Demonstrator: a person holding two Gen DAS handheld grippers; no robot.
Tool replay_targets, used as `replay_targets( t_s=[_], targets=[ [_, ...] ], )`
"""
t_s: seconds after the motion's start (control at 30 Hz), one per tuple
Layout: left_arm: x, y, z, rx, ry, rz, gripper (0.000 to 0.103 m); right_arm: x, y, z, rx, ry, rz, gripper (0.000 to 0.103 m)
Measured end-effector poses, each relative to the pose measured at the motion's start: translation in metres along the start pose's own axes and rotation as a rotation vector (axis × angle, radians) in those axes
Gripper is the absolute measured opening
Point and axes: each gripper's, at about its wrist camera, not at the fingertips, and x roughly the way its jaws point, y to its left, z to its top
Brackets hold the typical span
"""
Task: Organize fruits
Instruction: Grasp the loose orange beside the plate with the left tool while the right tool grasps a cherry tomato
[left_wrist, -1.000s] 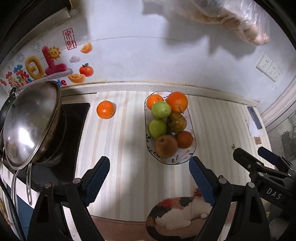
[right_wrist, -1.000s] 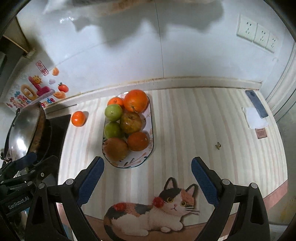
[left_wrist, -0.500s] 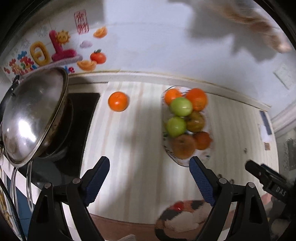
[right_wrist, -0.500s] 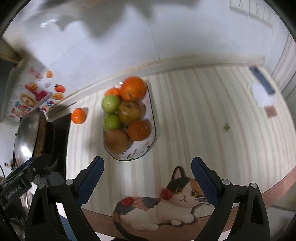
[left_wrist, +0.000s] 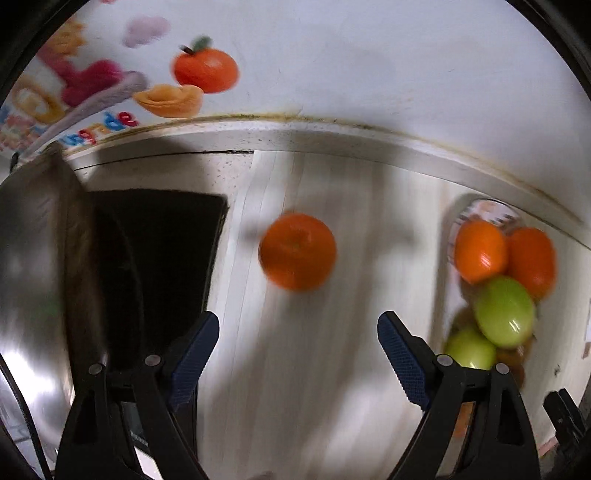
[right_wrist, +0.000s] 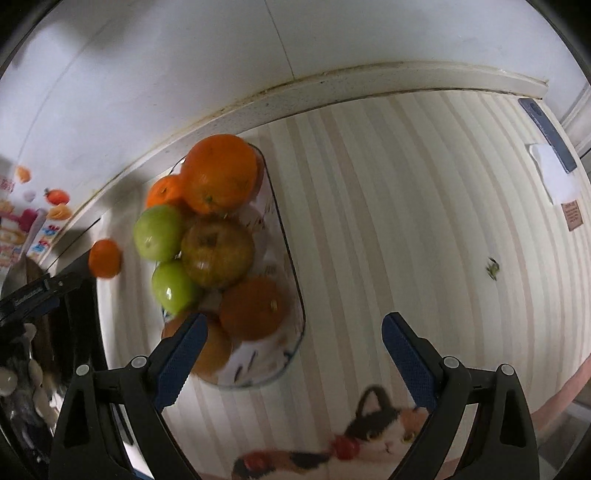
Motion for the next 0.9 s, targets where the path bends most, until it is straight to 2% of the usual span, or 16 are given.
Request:
replay_targets(
  t_s=[0.17, 0.33, 0.37, 0.4, 0.43, 0.53, 0.6, 0.73, 0.9],
  targets=[
    [0.044, 0.0, 0.032, 0.02, 0.053, 0.023, 0.088, 0.023, 0.011, 0.02, 0.001, 0.018, -0.018, 0.097],
    [0.074, -0.001, 0.048, 0.046, 0.093, 0.015, 0.088, 0.035, 0.019, 0.031, 0.008, 0.03, -0.022, 0.097],
    [0.08, 0.0, 0.049, 0.046, 0.095, 0.007, 0.086, 0.036, 0.021, 0.033, 0.008, 0.033, -0.022, 0.097],
    [0.082, 0.001, 0.049, 0.042, 0.088, 0.003, 0.066, 0.037, 0.022, 0.034, 0.007, 0.036, -0.022, 0.097],
    [0.083, 0.003, 0.049, 0.033, 0.08, -0.012, 0.063, 0.038, 0.023, 0.035, 0.006, 0.037, -0.023, 0.097],
    [0.08, 0.009, 0.043, 0.02, 0.044, -0.004, 0.062, 0.037, 0.024, 0.033, 0.001, 0.039, -0.015, 0.097],
    [0.073, 0.01, 0.031, 0.013, 0.029, 0.0, 0.062, 0.034, 0.024, 0.031, -0.004, 0.039, -0.006, 0.097],
    [0.046, 0.001, -0.013, 0.017, 0.016, -0.054, 0.062, 0.019, 0.019, 0.02, -0.036, 0.043, 0.039, 0.097],
    [0.019, -0.025, -0.109, 0.071, 0.021, -0.121, 0.062, 0.004, 0.006, -0.011, -0.088, 0.065, 0.052, 0.097]
  ],
)
